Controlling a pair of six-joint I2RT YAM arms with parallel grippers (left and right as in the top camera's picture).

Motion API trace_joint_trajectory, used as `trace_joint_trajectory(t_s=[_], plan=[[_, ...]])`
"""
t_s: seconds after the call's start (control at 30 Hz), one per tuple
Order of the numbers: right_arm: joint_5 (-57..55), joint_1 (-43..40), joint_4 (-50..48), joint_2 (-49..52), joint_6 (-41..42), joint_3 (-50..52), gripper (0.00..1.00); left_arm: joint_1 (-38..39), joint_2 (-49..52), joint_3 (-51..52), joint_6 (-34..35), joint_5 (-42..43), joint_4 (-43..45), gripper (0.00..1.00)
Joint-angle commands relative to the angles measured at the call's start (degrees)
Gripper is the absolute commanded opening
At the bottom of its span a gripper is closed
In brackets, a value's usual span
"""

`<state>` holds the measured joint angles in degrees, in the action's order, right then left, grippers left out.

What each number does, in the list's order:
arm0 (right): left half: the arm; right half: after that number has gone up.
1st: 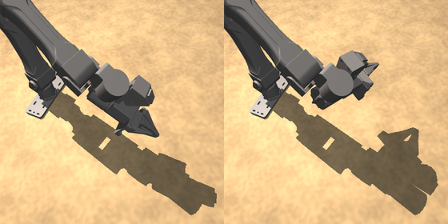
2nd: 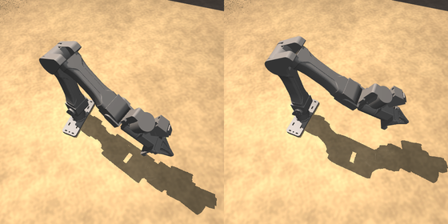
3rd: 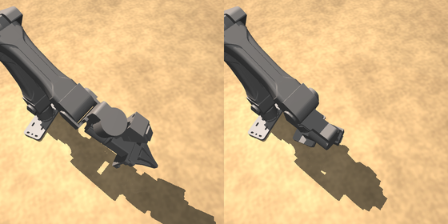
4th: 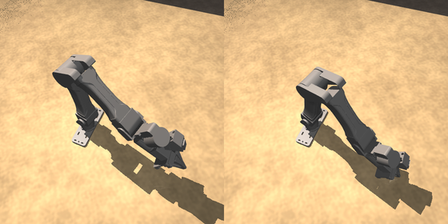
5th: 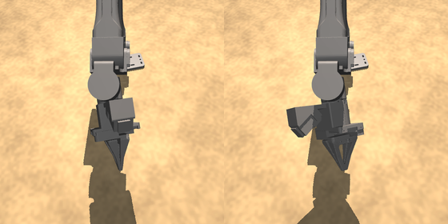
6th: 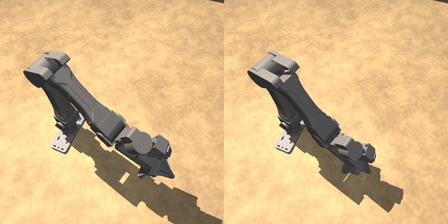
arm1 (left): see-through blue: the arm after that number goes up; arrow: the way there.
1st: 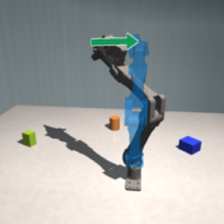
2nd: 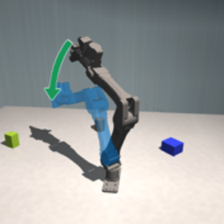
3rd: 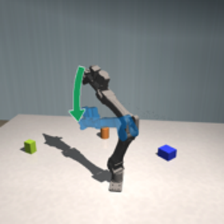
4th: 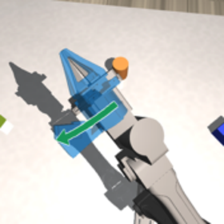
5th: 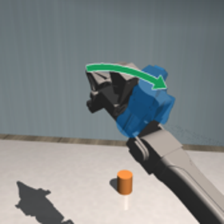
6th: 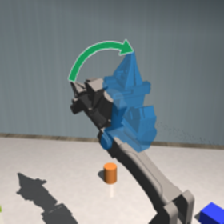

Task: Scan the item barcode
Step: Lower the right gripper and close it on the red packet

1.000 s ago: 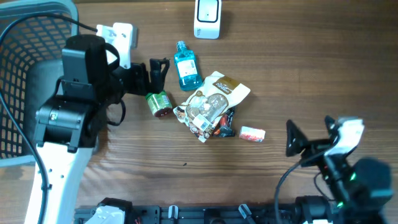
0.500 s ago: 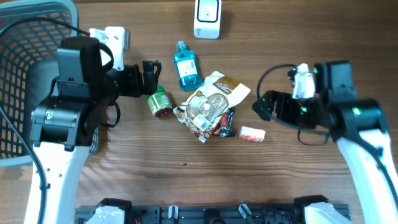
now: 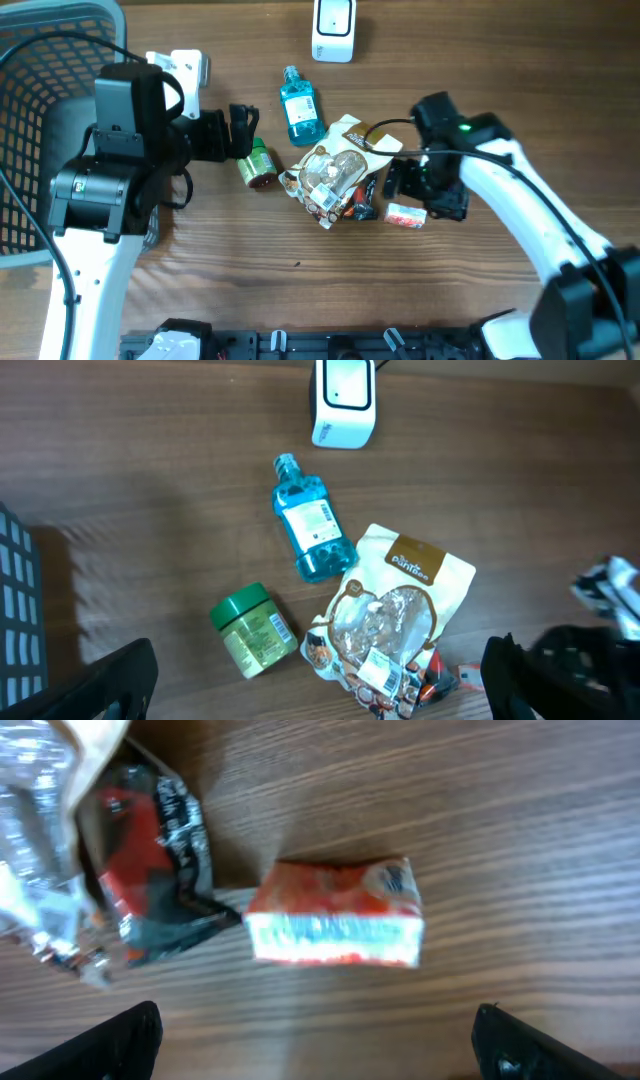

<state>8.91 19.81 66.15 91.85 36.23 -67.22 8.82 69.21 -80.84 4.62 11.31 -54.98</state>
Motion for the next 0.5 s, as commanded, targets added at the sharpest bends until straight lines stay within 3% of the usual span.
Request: trace_joint_trajectory(t_s=[0.0,0.47], plan=[[-3.89,0.92,-1.86,5.22,1.27,0.22,1.0,-0.37,0.02,0.04,0.11,-2.01,-1.73,1.0],[-5.51,0.92,-6.86,10.12,-3.96,4.15,1.0,-0.37,0.02,0.04,0.11,-4.59,-2.95,1.0]])
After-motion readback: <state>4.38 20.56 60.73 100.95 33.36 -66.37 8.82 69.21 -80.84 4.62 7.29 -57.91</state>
